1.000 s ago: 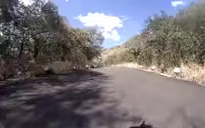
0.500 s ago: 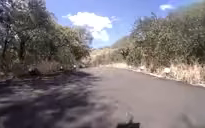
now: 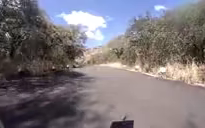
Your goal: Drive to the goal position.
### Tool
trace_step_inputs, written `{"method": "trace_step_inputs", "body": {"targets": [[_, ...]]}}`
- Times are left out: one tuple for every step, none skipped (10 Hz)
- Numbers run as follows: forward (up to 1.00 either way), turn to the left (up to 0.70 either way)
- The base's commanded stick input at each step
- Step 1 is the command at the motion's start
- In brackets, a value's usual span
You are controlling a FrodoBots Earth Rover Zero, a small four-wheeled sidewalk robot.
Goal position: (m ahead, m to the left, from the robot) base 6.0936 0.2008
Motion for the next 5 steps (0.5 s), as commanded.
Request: {"method": "trace_step_inputs", "body": {"targets": [[0.5, 0.0], [0.5, 0.0], [0.5, 0.0], [0.5, 0.0], [0.5, 0.0]]}}
